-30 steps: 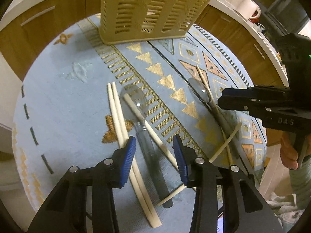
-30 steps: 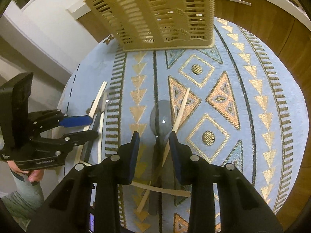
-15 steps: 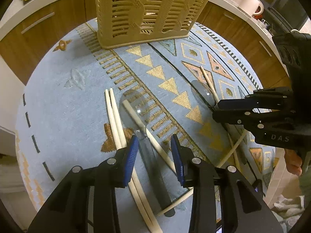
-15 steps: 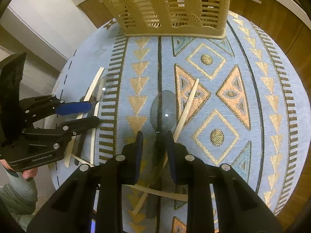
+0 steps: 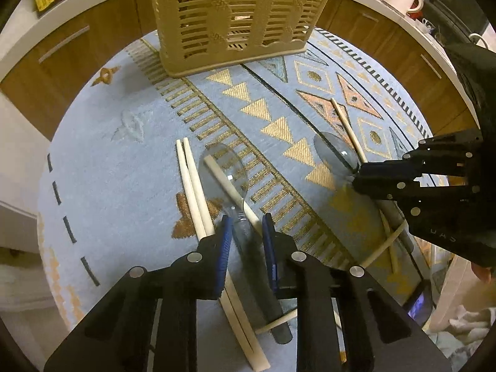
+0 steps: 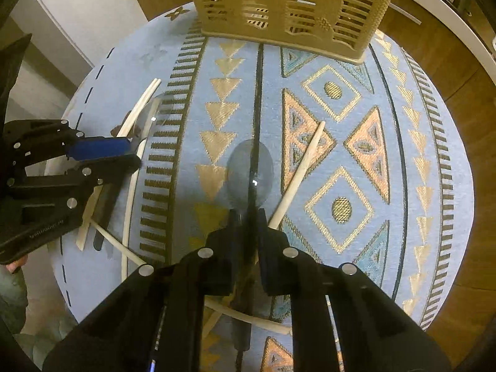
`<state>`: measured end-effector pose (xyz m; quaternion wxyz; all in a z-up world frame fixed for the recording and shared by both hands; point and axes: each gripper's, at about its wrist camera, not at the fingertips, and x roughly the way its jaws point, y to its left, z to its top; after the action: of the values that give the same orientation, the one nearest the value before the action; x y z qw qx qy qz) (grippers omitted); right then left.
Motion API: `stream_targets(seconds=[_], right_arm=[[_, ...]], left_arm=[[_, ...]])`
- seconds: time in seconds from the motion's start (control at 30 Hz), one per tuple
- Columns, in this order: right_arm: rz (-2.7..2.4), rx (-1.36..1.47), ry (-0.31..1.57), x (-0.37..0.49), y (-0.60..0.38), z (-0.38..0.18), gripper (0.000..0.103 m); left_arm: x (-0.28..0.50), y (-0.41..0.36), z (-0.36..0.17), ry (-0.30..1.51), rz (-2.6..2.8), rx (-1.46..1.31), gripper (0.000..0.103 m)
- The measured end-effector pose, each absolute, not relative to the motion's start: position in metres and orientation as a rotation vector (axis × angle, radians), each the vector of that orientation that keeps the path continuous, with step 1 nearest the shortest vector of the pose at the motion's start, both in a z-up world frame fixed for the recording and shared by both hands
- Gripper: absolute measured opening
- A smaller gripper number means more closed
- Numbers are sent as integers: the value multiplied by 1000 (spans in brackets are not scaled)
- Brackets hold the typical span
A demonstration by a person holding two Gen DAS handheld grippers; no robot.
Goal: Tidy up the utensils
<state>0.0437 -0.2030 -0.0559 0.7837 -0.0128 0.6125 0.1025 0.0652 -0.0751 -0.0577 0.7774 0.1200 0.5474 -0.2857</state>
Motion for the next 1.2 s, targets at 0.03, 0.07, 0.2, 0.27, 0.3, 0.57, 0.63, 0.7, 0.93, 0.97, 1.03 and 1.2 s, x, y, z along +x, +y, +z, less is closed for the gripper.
stream_targets(seconds=[0.03,0.07,0.2,0.27,0.3,0.57,0.63,0.7,0.93,0.97,1.03,1.2], right_arm=[[224,-23,1322,44,-204,-56,10],[227,-18,1321,43,-205,-56,10],[239,17,1305,42,-214,-55,10],[250,42,1289,44,-218,-52,10],[251,47,1285,44,-219,-51,10],[264,108,1229,33,-236,-35,10],[262,119,1223,33,-238,-34,10],[261,130,1222,35,-239,-35,10],[254,164,1212,31,-250,-32,10],[252,168,1210,30,-253,-31,10],[247,183,1204,29,-259,-30,10],[234,238,1187,24,-278,-28,10]], left_arm=[[65,-74,-57,1186,-620,255,11],[64,-73,-57,1187,-621,249,11],[63,-71,-56,1171,-610,234,5],[62,-69,-53,1162,-609,219,2],[62,-69,-51,1158,-613,203,1],[61,-62,-40,1116,-640,146,0],[66,-60,-37,1117,-651,110,0],[70,-63,-36,1118,-662,86,0],[66,-91,-44,1136,-746,122,2],[64,-94,-46,1137,-741,132,3],[64,-95,-48,1144,-757,124,4],[68,-100,-46,1140,-741,147,45]])
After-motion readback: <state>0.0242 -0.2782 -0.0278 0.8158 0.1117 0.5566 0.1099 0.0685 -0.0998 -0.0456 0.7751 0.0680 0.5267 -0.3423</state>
